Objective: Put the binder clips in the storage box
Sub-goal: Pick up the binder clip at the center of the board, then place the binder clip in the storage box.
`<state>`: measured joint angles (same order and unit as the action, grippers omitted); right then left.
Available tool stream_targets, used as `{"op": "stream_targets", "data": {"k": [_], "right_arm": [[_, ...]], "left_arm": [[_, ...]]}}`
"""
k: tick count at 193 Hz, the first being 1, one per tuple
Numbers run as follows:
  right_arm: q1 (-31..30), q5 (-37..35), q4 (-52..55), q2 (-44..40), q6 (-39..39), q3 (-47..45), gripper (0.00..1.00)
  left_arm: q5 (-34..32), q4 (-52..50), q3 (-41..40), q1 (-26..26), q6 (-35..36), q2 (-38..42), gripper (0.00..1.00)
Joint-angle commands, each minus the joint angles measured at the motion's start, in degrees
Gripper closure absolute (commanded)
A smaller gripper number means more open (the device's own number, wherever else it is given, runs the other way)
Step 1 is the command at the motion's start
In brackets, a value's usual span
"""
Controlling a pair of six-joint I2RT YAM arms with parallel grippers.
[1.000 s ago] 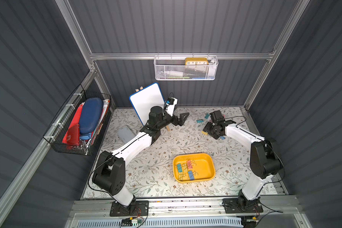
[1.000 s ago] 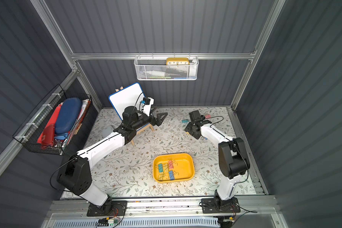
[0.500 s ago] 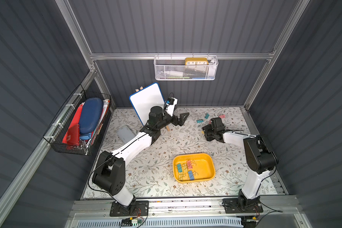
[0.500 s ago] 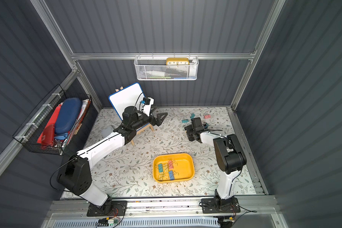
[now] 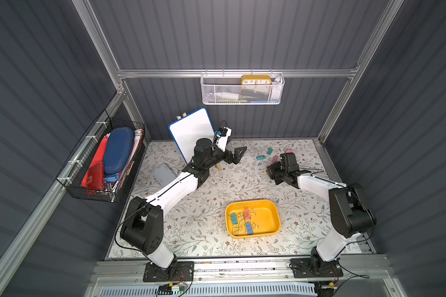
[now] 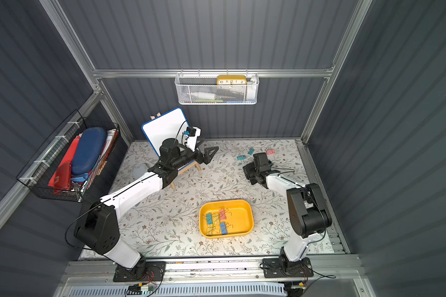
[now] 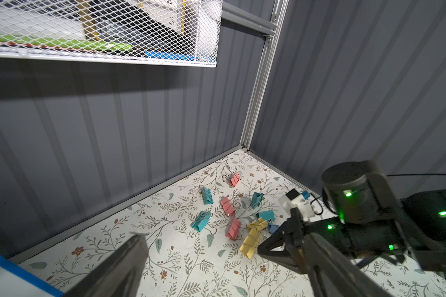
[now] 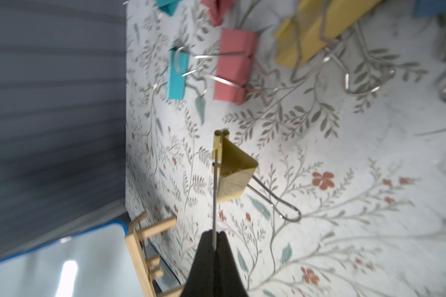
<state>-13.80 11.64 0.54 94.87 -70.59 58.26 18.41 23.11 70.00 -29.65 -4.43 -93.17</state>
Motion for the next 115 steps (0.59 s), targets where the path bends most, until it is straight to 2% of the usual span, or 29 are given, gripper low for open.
{"op": "stream_targets", "data": {"k": [1,30,63,92,115], "right_arm": [[0.2,6.3,9.9,-8.4,11.9,1.7,1.0],[-0.3,16.1,23.1,-19.8,24.6,1.7,1.0],[-4.0,18.2,43.0,-28.7,34.2,0.5,1.0],[-10.7,17.4,52.8,-28.9,37.6,0.0,1.0],[-16.4,16.6,51.9,-24.2,37.4,-1.3,1.0]], "left_arm": [[0.8,0.8,0.6,0.0,0.6,1.1,0.01],[0.7,0.8,0.6,0.0,0.7,0.8,0.01],[0.8,0.9,0.7,0.0,0.6,0.3,0.01],[1.1,0.9,0.8,0.0,0.6,-0.7,0.01],[1.3,1.0,1.0,0.0,0.7,-1.8,0.01]]}}
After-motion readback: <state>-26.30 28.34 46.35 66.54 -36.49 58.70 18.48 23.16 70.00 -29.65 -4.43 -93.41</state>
